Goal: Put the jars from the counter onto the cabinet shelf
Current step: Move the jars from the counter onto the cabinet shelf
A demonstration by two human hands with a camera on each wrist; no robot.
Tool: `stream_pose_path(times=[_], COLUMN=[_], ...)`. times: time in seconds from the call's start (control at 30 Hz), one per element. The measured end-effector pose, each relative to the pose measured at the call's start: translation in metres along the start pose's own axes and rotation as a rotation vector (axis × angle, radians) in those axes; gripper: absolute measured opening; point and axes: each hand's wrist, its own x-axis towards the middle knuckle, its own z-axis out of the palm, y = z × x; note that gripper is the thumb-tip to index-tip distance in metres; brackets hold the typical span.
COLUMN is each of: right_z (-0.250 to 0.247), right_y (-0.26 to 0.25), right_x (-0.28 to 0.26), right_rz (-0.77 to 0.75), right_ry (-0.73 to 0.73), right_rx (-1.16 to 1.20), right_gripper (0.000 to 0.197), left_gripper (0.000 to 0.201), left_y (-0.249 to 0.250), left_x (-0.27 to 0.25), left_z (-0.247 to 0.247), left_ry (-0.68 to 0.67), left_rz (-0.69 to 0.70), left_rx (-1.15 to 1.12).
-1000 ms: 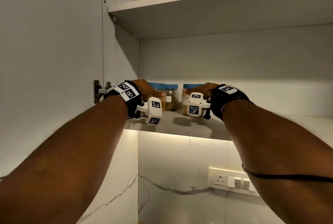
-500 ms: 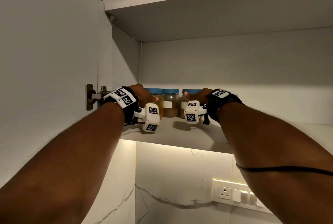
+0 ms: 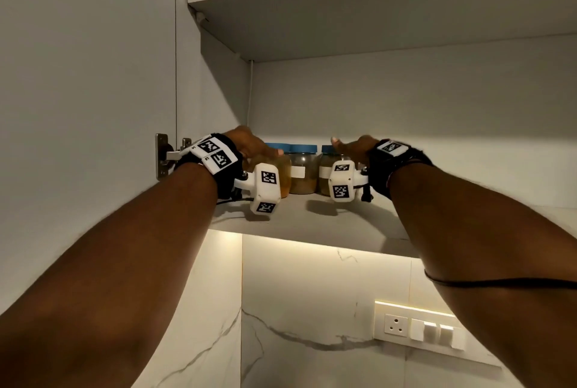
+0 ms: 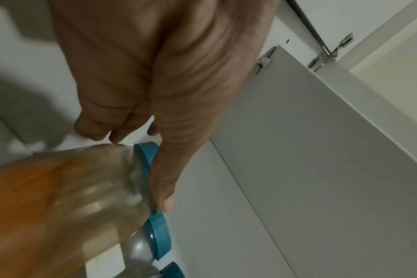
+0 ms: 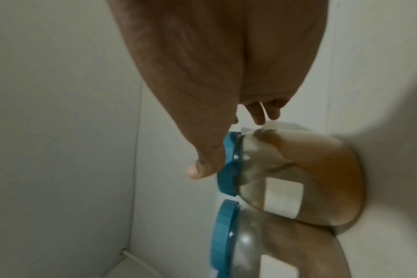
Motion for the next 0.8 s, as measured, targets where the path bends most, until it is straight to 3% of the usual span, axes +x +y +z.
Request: stream_pose_path(times=[0.07,0.17,0.27,0.33,0.5,0.7,0.8], right_z=[-0.014,-0.032,-0.038,-0.041,-0.041,-0.018,0.006], right_y=[-0.004,-0.011,-0.008,-0.003,0.01,0.057,0.086], right_x=[-0.005,-0.031,-0.065,-0.101,-0.191,-0.281,-0.314], right_rz=[0.007,-0.045,-0.171,-0.257,-0.455,-0.613,-0.581], right_ry=[0.058,0.161,0.177,0.176,0.176,0.153,0.099], right_rx=[0.201,0.473,0.703,0.776,0.803,0.83,0.818], right_gripper=[0.071,0.043,0.045,0.045,0.028,0.021,0.017], left_gripper=[0.059,0.079,0.081,0.076,0.054,0.007,0.009], left_y=[0.006,0.013,0.014,0.01,0.0,-0.029,-0.052], left_x=[-0.01,-0.033,-0.055,-0.071,-0.122,-0.21,-0.249], left_z=[-0.002,0.003,0.012,0.019,0.041,0.087,0.115], left_ry=[0.045,0.233,0.392,0.431,0.329,0.212,0.144], left_rz=[0.005,0.074,0.216,0.284,0.33,0.474,0.482], left_rx=[-0.031,0.01,-0.1,-0.183,-0.386,-0.514,-0.489])
